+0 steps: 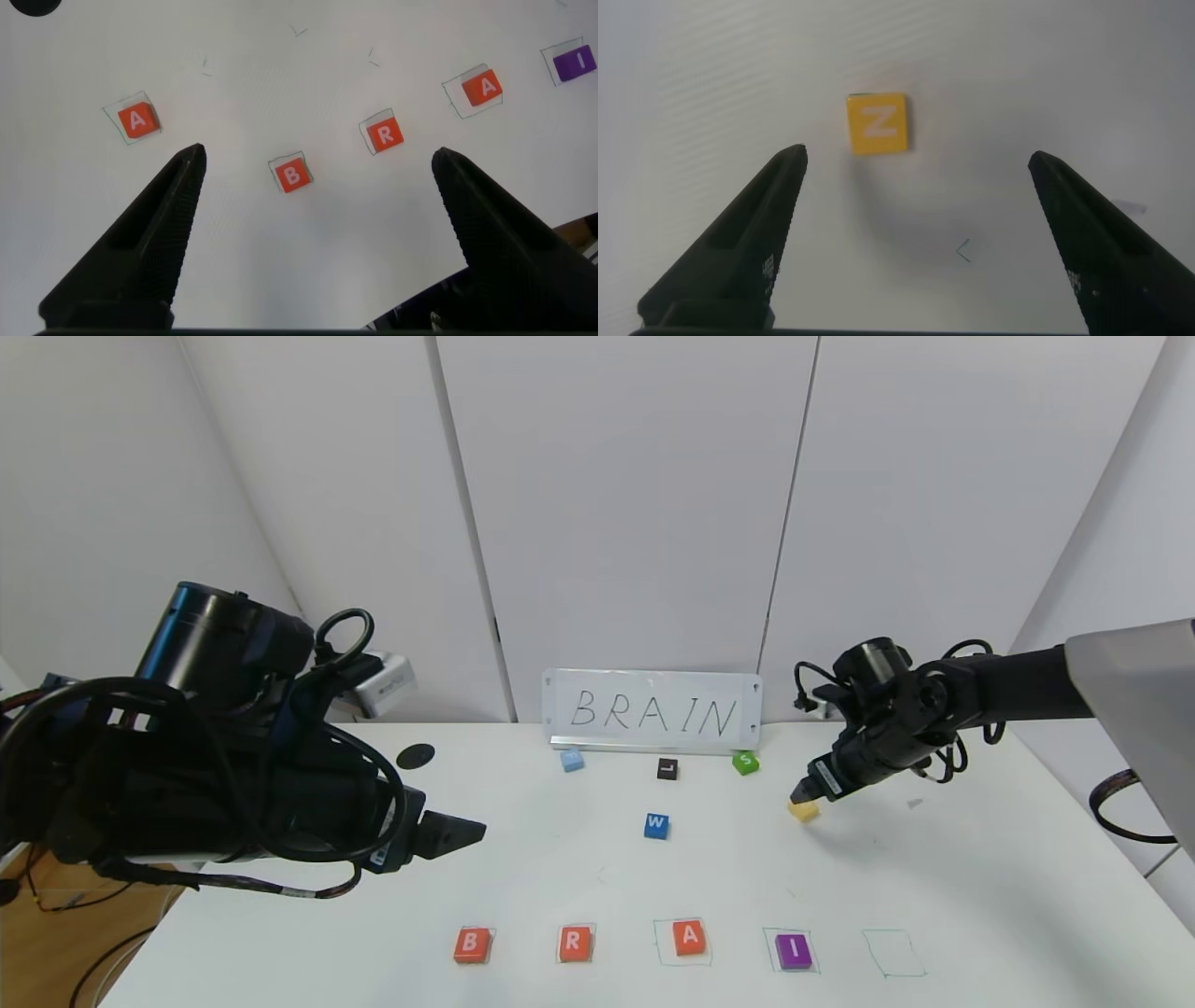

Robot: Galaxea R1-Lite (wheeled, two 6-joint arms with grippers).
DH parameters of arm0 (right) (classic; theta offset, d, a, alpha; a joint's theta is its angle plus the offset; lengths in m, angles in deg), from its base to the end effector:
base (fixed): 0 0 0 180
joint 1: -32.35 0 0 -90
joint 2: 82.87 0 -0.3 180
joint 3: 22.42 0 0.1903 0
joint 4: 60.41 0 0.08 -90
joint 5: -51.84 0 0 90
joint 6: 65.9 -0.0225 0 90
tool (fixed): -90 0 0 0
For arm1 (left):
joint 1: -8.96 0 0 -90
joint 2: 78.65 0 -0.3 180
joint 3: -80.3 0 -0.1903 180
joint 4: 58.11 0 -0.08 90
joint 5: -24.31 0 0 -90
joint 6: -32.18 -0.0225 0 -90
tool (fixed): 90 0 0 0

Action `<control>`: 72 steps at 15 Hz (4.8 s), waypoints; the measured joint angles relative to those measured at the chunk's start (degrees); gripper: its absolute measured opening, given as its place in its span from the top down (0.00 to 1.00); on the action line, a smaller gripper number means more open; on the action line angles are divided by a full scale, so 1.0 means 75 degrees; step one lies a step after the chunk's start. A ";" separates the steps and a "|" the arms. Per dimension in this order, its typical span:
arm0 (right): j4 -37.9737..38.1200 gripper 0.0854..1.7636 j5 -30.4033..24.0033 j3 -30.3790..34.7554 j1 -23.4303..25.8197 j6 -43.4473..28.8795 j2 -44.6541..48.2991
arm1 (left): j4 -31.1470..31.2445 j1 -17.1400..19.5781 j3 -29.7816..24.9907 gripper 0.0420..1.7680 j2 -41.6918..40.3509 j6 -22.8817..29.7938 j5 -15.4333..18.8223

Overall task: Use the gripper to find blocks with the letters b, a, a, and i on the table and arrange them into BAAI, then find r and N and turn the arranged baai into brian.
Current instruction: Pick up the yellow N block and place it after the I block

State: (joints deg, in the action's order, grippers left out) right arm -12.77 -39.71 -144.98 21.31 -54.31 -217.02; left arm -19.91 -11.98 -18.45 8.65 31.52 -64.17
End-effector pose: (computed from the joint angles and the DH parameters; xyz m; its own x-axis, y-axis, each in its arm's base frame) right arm 0.4394 0.0864 0.0890 0.4968 0.1245 -0.8589 -0.3703 0.9255 -0.0800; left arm 0.2319 -0.0894 0.2081 0.6593 -0.2807 -0.6975 0.3825 0.9239 -0.0103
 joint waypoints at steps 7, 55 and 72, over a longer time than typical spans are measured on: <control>0.0023 0.03 0.0336 -0.0466 -0.0346 0.0008 -0.0611 | 0.0013 0.0007 0.0026 0.03 0.0039 -0.0007 -0.0018; -0.0244 0.73 -0.0223 0.1845 -0.0379 0.1593 0.0730 | 0.0010 -0.0426 -0.0161 0.03 0.0242 -0.0133 -0.0076; -0.1000 0.73 -0.1534 0.4600 0.0280 0.6555 0.2043 | -0.0052 -0.0600 -0.0341 0.03 0.0286 -0.0280 -0.0132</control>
State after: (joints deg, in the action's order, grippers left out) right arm -20.27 -51.22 -110.48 23.40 -5.15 -201.70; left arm -20.30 -16.48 -21.01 10.80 29.42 -65.16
